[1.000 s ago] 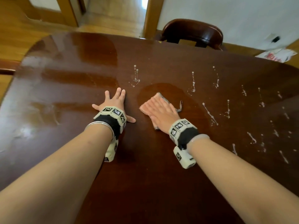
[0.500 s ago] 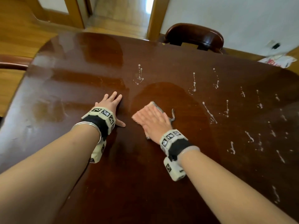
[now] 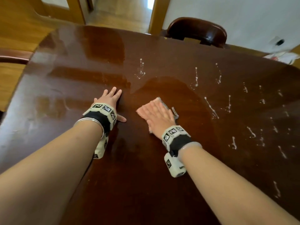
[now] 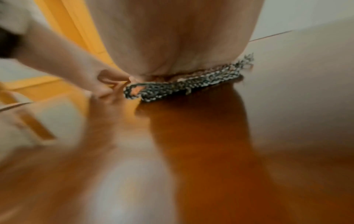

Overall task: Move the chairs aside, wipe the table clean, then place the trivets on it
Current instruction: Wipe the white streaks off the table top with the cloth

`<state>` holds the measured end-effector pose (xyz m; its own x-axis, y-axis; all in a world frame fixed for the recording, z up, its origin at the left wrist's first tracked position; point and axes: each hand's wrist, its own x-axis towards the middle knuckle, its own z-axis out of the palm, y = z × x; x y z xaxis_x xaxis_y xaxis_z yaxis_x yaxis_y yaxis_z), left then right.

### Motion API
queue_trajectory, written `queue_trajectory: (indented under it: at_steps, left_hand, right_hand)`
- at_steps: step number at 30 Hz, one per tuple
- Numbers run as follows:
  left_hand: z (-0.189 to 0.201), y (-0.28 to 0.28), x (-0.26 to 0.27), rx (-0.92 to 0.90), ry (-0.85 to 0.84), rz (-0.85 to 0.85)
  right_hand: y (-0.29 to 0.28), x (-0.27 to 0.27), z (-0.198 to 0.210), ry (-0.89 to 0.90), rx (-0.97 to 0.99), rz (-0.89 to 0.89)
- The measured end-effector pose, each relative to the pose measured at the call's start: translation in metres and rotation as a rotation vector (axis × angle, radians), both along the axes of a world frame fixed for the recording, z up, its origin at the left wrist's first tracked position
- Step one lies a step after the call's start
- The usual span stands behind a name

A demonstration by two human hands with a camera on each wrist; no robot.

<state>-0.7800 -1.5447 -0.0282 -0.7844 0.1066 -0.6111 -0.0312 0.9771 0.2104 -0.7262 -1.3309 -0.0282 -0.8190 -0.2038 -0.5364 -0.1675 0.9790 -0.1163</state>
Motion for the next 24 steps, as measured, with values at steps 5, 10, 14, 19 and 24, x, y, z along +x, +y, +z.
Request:
queue_trajectory:
  at_steps: [5,10,14,19,24]
  left_hand:
    - [0.001,0.000,-0.003,-0.022,-0.011,0.003]
    - [0.001,-0.001,-0.003,-0.041,-0.011,0.007]
    - [0.003,0.001,-0.001,-0.050,-0.018,0.000]
    - [0.005,0.003,-0.002,-0.057,-0.016,0.009]
    - [0.003,0.004,-0.002,-0.083,-0.019,0.012]
  right_hand:
    - [-0.015,-0.042,0.002,-0.024,-0.017,-0.286]
    - [-0.056,-0.020,-0.002,0.019,-0.080,-0.049]
    - [-0.002,-0.003,-0.004,0.020,-0.055,-0.009]
    - [0.018,-0.049,-0.004,0.019,-0.039,-0.357]
    - [-0.024,-0.020,-0.004,0.024,-0.069,-0.050]
